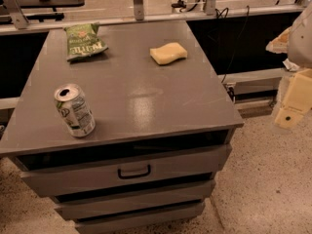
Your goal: Move sponge near 7up can
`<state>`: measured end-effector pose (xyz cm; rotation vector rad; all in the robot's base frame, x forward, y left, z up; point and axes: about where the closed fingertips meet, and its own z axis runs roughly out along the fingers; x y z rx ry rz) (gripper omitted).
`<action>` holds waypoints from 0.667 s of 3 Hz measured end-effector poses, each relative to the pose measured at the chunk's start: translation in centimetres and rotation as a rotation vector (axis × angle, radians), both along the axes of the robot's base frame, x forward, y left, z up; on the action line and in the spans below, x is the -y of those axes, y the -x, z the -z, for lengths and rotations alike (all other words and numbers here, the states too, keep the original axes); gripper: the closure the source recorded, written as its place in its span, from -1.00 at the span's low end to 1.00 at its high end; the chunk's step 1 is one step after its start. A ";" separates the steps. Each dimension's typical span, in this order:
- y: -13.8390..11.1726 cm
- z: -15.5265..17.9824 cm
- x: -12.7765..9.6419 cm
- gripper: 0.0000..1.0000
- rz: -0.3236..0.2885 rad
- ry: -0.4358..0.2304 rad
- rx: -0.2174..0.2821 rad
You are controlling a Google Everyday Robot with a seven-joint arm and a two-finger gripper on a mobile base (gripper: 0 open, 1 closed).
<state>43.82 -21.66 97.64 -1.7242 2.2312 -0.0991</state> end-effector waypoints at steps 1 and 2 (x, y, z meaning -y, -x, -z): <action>0.0 0.0 0.0 -1.00 0.000 0.000 0.001; -1.7 0.4 -0.7 -1.00 -0.010 -0.035 0.040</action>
Offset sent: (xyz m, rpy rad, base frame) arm 0.0478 0.0171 -0.0171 0.0968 -0.0904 0.0276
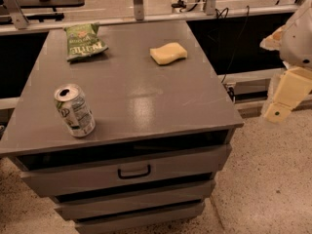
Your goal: Move sponge near 7up can
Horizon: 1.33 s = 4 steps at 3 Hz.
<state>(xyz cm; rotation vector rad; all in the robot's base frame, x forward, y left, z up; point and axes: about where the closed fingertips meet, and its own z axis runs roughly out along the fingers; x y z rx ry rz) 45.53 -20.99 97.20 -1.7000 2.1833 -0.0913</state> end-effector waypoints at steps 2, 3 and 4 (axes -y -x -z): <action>-9.3 3.2 -3.0 -1.00 0.009 -0.252 0.112; -15.7 5.1 -5.0 -1.00 0.037 -0.408 0.147; -22.3 7.6 -7.0 -1.00 0.083 -0.551 0.149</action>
Offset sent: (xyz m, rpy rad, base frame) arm 0.1768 0.0508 -0.0540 0.4633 -0.1966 -0.0245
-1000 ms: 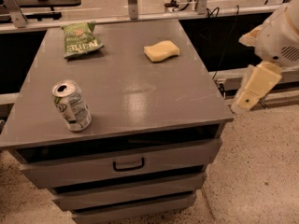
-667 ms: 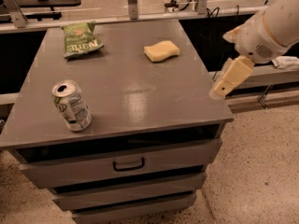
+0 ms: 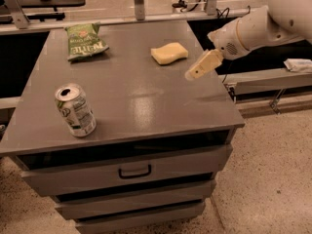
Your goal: Move sponge near 7up can
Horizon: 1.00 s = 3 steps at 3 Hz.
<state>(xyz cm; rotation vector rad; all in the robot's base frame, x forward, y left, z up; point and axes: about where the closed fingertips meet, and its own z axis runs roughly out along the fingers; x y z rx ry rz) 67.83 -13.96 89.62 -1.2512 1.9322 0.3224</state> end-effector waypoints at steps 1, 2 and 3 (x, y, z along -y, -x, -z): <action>-5.3 2.0 -1.8 -1.00 0.030 -0.098 0.000; -9.0 4.1 -2.9 -1.00 0.057 -0.161 -0.010; -11.4 4.7 -3.6 -0.65 0.074 -0.211 0.003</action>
Offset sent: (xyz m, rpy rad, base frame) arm 0.1368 0.0375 -0.0625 0.2398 0.0151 -0.0990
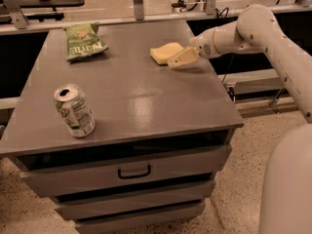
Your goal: Move sponge near 7up can
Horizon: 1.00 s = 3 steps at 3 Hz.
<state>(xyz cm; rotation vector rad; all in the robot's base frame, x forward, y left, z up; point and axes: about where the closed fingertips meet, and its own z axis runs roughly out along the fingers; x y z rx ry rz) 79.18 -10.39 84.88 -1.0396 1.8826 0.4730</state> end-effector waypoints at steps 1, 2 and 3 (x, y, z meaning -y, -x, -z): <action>-1.2 -0.4 0.1 -0.15 0.015 -0.037 0.011; -0.9 -0.7 0.1 0.28 0.004 -0.064 0.011; 1.2 -2.0 -0.3 0.74 -0.043 -0.098 0.021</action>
Offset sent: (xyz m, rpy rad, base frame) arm 0.0008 -0.0087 0.0179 0.1029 -0.0180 0.0056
